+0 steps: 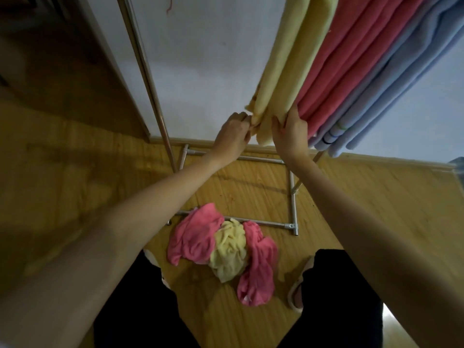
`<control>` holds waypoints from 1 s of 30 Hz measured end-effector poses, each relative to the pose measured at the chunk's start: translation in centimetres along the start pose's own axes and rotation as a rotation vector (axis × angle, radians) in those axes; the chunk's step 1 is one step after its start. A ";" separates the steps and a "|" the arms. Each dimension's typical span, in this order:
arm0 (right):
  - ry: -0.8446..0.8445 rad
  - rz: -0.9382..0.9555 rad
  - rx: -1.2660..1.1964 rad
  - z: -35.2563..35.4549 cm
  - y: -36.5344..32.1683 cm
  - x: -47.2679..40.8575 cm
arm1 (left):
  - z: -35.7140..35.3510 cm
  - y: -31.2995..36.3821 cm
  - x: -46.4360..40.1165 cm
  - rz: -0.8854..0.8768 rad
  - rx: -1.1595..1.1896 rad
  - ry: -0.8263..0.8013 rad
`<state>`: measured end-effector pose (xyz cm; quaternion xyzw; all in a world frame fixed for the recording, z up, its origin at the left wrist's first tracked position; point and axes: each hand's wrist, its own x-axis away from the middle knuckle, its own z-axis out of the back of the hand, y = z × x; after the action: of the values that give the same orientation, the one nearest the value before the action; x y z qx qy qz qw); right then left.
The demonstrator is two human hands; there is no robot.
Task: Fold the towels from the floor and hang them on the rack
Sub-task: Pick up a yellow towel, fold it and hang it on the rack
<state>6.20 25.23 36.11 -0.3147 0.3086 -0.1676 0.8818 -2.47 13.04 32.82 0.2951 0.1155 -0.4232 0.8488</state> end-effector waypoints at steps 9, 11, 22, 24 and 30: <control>-0.143 -0.050 0.017 -3.6 6.7 7.4 | -5.3 -4.4 9.6 0.254 0.046 -0.252; -0.266 -0.127 0.073 -5.0 9.4 11.4 | -7.5 -6.2 14.4 0.387 0.036 -0.371; -1.047 -0.340 0.261 -15.0 20.1 29.2 | -17.9 -9.9 31.1 0.634 0.072 -0.816; -1.090 -0.354 0.255 -16.7 21.3 30.9 | -20.1 -10.5 31.9 0.604 0.063 -0.820; -1.152 -0.384 0.286 -21.3 24.3 33.3 | -26.5 -11.9 31.2 0.553 -0.069 -0.841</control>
<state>19.93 17.41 -7.52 -0.2833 -0.3040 -0.1661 0.8943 8.79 3.08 -7.06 0.0902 -0.3051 -0.2606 0.9115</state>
